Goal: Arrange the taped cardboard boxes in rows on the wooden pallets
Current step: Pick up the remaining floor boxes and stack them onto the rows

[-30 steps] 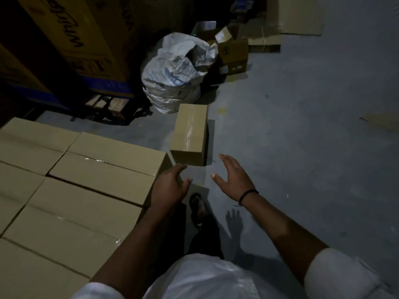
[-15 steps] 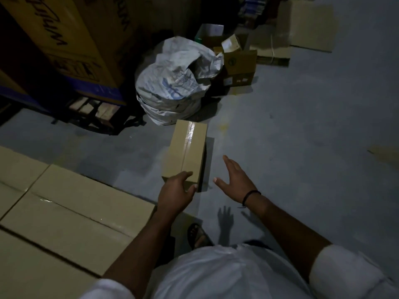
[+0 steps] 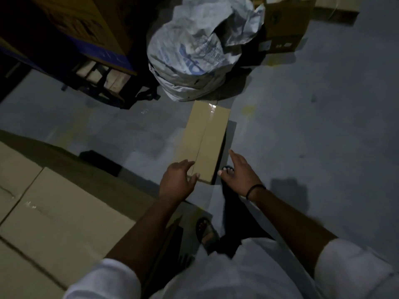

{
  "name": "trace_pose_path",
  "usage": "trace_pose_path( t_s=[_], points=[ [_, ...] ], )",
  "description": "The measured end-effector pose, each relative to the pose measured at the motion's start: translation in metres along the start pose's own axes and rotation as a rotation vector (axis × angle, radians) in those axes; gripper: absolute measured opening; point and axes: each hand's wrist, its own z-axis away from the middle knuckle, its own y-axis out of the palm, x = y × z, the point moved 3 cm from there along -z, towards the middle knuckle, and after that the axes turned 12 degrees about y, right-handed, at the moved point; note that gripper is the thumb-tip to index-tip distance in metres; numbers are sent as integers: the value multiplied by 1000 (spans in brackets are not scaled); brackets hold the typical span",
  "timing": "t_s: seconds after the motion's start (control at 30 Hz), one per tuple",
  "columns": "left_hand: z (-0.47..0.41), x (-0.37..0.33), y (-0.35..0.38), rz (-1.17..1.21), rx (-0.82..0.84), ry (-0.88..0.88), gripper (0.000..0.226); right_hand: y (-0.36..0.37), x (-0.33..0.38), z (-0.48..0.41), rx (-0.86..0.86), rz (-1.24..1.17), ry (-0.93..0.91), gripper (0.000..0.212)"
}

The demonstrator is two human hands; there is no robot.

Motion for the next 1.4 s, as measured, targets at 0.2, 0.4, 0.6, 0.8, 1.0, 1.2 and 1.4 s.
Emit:
trace_pose_path(
  t_s=[0.2,0.4,0.6,0.8,1.0,1.2,1.4],
  points=[
    [-115,52,43,-291,213,51,67,16,-10,-139,43,-10,115,85],
    [-230,139,128,-267,407,-35,71,79,-41,-301,141,84,174,85],
    [-301,231,214,-238,534,-48,81,156,-83,-413,196,144,226,86],
    [-335,277,271,-264,441,-75,93,196,-110,-446,62,110,83,93],
    [-336,301,282,-118,268,-81,104,206,-109,-447,-14,14,42,96],
    [-344,281,262,-164,283,-79,96,183,-99,-453,42,-15,102,101],
    [-322,198,185,-184,52,-226,88,98,-51,-423,43,132,81,101]
  ],
)
